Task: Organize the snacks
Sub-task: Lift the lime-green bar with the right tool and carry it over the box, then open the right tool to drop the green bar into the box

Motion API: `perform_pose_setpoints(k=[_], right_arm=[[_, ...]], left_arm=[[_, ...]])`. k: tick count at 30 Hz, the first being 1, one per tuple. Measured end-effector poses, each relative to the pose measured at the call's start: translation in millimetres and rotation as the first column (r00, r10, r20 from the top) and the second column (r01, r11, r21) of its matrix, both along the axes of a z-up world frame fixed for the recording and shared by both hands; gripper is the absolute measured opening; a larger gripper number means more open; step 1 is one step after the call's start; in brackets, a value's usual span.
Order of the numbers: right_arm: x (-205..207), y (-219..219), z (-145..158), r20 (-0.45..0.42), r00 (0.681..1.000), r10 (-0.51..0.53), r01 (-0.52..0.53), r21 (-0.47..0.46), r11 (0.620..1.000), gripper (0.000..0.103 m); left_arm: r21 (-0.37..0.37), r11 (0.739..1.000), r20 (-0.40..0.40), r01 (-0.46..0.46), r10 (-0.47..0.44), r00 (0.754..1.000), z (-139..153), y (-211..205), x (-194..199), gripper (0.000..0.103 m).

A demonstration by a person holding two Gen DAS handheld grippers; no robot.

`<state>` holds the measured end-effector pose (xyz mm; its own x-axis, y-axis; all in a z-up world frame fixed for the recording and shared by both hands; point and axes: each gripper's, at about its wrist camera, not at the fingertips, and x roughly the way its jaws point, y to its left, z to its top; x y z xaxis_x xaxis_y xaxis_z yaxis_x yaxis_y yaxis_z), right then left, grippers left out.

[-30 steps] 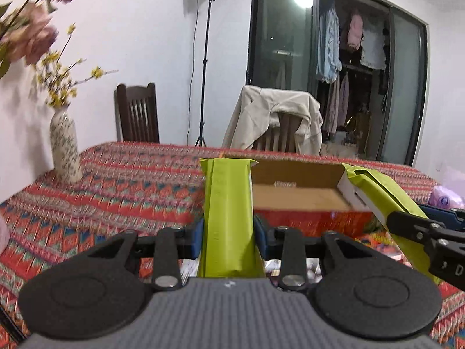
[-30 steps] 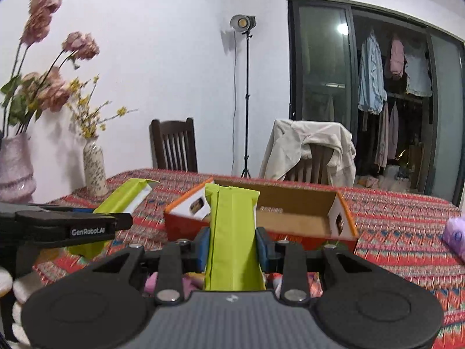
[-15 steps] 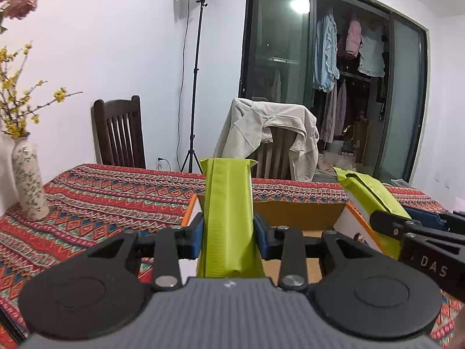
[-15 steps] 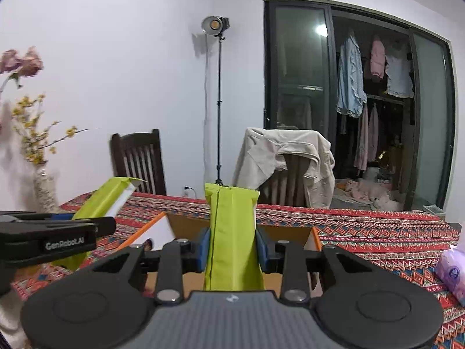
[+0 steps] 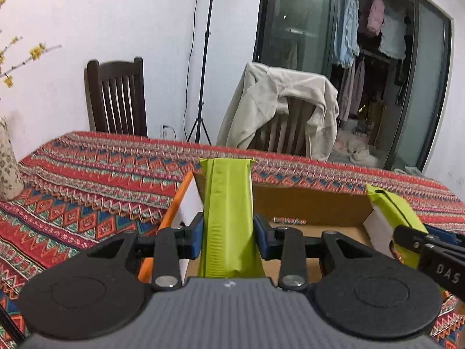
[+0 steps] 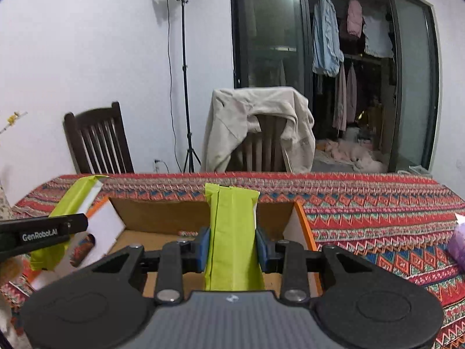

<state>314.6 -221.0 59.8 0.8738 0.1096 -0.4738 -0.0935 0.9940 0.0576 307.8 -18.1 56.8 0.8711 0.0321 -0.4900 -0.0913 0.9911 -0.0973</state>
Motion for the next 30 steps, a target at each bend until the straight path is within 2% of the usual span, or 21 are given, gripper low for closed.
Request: perform_pose_setpoints(k=[7, 8, 10, 12, 14, 15, 20, 30], right_arm=[[3.0, -1.1, -8.6, -0.021, 1.000, -0.009, 0.008, -0.015, 1.000, 0.033], [2.8, -1.3, -9.0, -0.024, 1.000, -0.006, 0.005, -0.018, 1.000, 0.034], [-0.9, -0.8, -8.8, -0.018, 1.000, -0.002, 0.002, -0.020, 1.000, 0.035], [-4.0, 0.0, -8.1, -0.012, 1.000, -0.001, 0.001, -0.022, 1.000, 0.050], [-7.7, 0.5, -7.7, 0.003, 1.000, -0.002, 0.002, -0.022, 1.000, 0.079], [-10.1, 0.8, -6.9, 0.012, 1.000, 0.000, 0.001, -0.024, 1.000, 0.083], [-15.5, -2.9, -3.0, 0.016, 1.000, 0.006, -0.005, -0.009, 1.000, 0.103], [-24.4, -2.7, 4.3, 0.034, 0.999, -0.004, 0.004, -0.015, 1.000, 0.103]], left_arm=[[0.016, 1.000, -0.011, 0.004, -0.004, 1.000, -10.8, -1.1, 1.2, 0.040], [0.014, 1.000, -0.003, 0.005, -0.005, 1.000, -10.7, -1.5, -0.3, 0.042], [0.014, 1.000, 0.017, 0.011, -0.011, 1.000, -8.7, -1.1, -3.9, 0.055], [0.019, 1.000, 0.042, -0.003, 0.003, 0.999, -6.9, -1.0, -8.9, 0.084], [0.022, 1.000, 0.066, -0.007, 0.006, 0.998, -4.3, -1.6, -13.1, 0.091], [0.017, 1.000, 0.075, -0.008, 0.006, 0.997, -3.2, -0.8, -15.0, 0.102], [-0.001, 1.000, 0.090, -0.010, 0.010, 0.996, 0.8, 2.1, -18.6, 0.103], [-0.005, 1.000, 0.099, -0.010, 0.011, 0.995, 4.9, 1.8, -23.3, 0.103]])
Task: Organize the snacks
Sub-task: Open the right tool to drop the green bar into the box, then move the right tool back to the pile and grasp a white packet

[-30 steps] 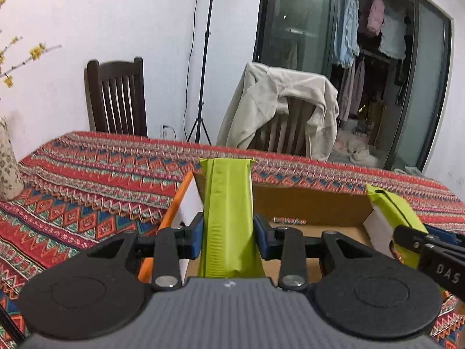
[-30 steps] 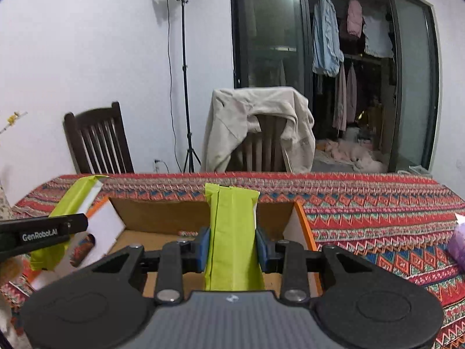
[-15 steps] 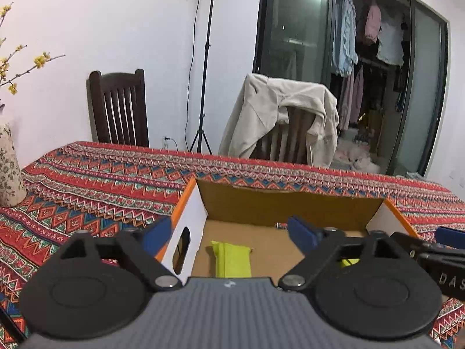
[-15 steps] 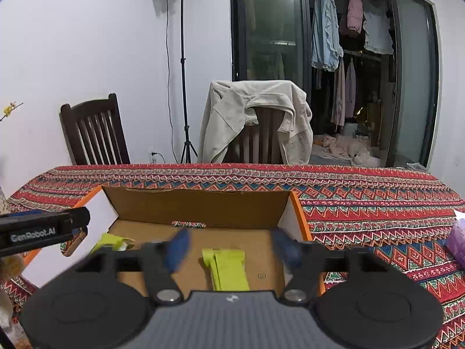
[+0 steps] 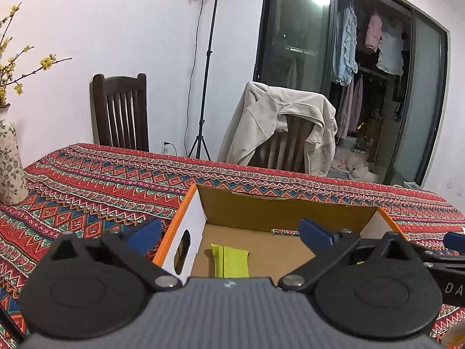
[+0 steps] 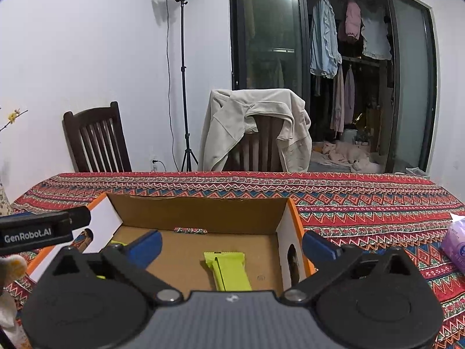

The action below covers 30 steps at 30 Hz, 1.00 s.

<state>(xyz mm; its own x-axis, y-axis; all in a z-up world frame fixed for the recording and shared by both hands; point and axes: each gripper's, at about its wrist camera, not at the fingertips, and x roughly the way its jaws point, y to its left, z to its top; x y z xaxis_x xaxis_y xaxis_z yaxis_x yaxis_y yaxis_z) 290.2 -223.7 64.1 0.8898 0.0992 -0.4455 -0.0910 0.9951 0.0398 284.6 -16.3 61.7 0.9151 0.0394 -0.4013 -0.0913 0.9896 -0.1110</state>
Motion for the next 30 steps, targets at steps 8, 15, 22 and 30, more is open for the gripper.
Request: perform_pose_setpoints(k=[8, 15, 22, 30], right_arm=[[-17.3, 1.3, 15.9, 0.036, 0.999, 0.007, -0.007, -0.001, 1.000, 0.103], [-57.3, 1.2, 29.0, 0.077, 0.996, 0.040, -0.037, -0.033, 0.999, 0.103], [-110.4, -4.3, 24.1, 0.083, 0.994, 0.066, -0.063, -0.043, 0.997, 0.103], [-164.9, -4.7, 6.5, 0.048, 0.994, 0.099, -0.097, -0.048, 0.994, 0.103]], left_arm=[[-0.001, 1.000, 0.044, 0.008, -0.008, 0.999, 23.8, -2.4, -22.9, 0.103], [0.016, 1.000, 0.062, 0.024, -0.025, 0.998, 36.7, 1.8, -58.1, 0.103], [0.037, 0.998, 0.053, 0.041, -0.043, 0.998, 33.6, 9.2, -101.2, 0.103], [0.043, 0.997, -0.005, 0.062, -0.061, 0.998, 9.5, 17.7, -147.0, 0.103]])
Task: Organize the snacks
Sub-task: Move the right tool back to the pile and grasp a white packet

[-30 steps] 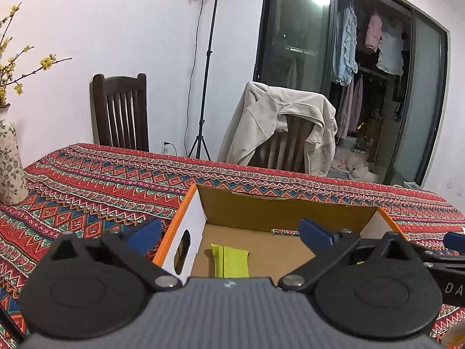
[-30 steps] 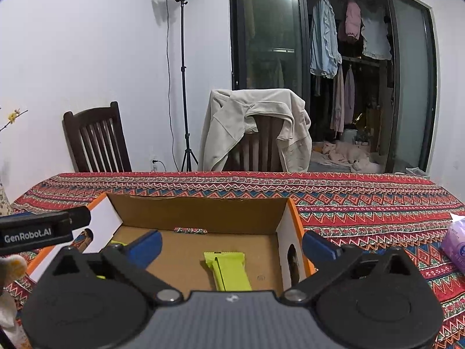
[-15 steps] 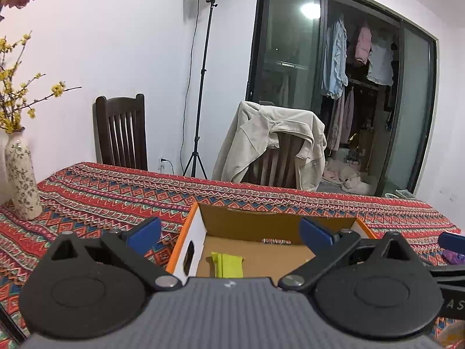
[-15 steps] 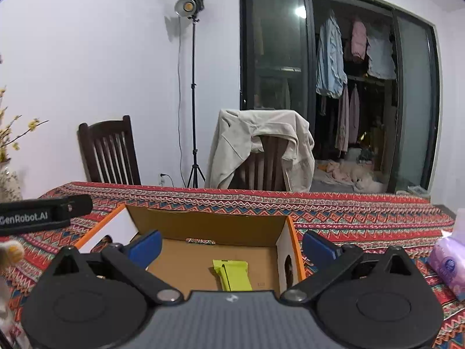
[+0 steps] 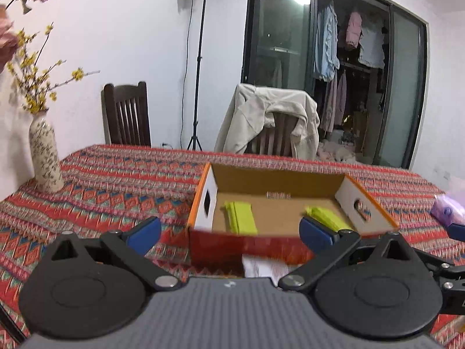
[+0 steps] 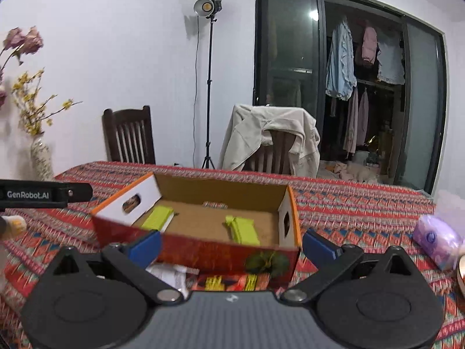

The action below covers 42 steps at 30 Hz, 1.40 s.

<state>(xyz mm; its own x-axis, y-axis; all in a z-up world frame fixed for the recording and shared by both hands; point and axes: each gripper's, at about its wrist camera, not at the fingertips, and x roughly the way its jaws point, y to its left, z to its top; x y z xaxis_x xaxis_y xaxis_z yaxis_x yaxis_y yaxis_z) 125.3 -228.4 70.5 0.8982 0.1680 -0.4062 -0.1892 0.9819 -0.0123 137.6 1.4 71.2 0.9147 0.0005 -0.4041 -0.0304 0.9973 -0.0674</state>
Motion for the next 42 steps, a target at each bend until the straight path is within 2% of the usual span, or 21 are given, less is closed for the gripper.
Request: perform_pose_setpoints(k=[12, 22, 32, 37, 39, 40, 41, 42], right_arm=[[-54.9, 8.0, -39.8, -0.109, 0.994, 0.026, -0.027, -0.008, 1.000, 0.103], [-69.0, 26.0, -73.6, -0.216, 0.976, 0.027, -0.031, -0.017, 0.999, 0.102], [-54.4, 37.0, -89.6, -0.283, 0.959, -0.009, 0.004, -0.019, 1.000, 0.078], [-52.7, 38.5, -91.8, -0.268, 0.963, -0.015, 0.011, -0.018, 1.000, 0.076], [-54.7, 39.4, -91.1, -0.263, 0.965, 0.002, -0.006, -0.014, 1.000, 0.068], [-56.2, 40.5, -90.5, -0.260, 0.965, 0.011, -0.015, -0.014, 1.000, 0.059], [-57.3, 41.6, -89.7, -0.259, 0.966, 0.015, -0.021, -0.018, 1.000, 0.054], [-58.1, 42.4, -89.0, -0.258, 0.966, 0.018, -0.024, -0.019, 1.000, 0.052]], left_arm=[[0.013, 0.999, -0.102, -0.036, 0.037, 0.994, -45.3, 21.8, -50.2, 0.103], [0.014, 0.998, -0.184, -0.055, 0.057, 0.981, -69.3, 27.4, -67.8, 0.103], [0.023, 0.996, -0.183, -0.084, 0.087, 0.979, -69.3, 32.3, -76.8, 0.103], [0.028, 0.997, -0.179, -0.077, 0.081, 0.980, -69.6, 29.9, -80.4, 0.103], [0.028, 0.997, -0.182, -0.076, 0.079, 0.980, -70.3, 29.4, -81.1, 0.103], [0.026, 0.997, -0.184, -0.074, 0.077, 0.980, -70.9, 29.2, -81.2, 0.103], [0.026, 0.997, -0.186, -0.073, 0.076, 0.980, -71.3, 28.9, -81.2, 0.103], [0.025, 0.997, -0.189, -0.072, 0.076, 0.979, -71.6, 28.8, -81.3, 0.103]])
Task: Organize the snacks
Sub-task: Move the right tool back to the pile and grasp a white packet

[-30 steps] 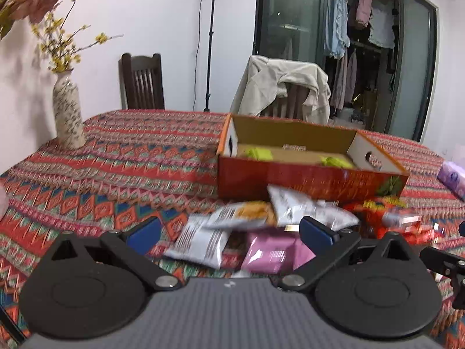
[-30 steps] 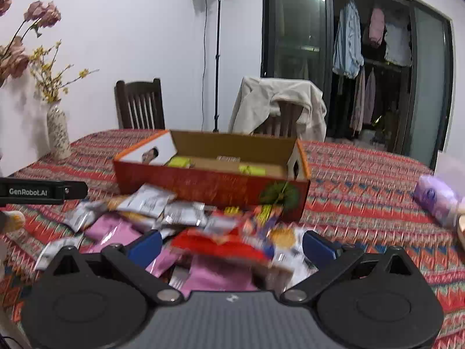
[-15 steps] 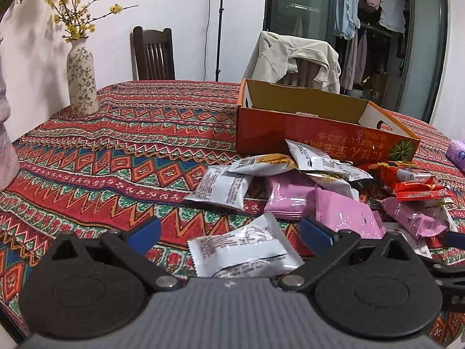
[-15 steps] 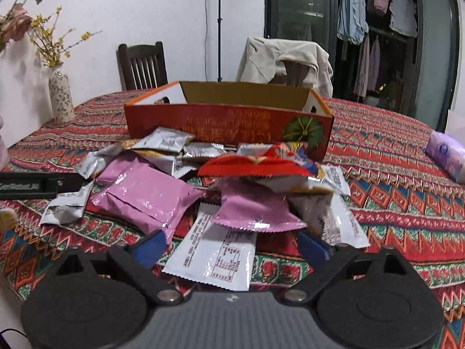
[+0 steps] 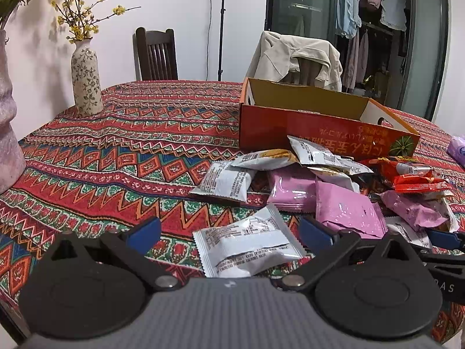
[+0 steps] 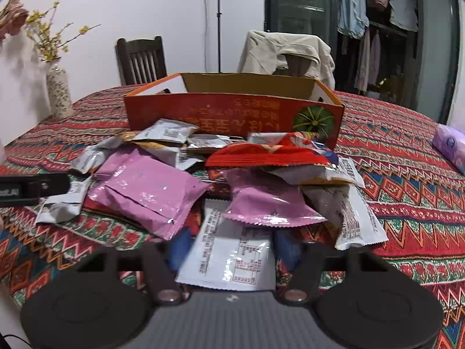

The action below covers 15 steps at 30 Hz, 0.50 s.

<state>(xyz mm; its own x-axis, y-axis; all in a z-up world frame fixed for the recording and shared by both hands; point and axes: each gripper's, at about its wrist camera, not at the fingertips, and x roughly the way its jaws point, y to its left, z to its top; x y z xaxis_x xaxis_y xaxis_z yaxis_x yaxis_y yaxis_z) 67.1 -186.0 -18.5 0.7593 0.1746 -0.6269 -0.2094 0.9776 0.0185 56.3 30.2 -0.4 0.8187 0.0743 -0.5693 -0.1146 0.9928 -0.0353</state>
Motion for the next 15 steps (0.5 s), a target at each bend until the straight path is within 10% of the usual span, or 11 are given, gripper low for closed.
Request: perform_pose_setpoints(k=[15], right_arm=[[-26.7, -2.0, 24.7, 0.110, 0.993, 0.043, -0.048, 0.045, 0.998, 0.039]], left_arm=[[0.008, 1.000, -0.009, -0.008, 0.008, 1.000, -1.3, -1.5, 0.2, 0.103]])
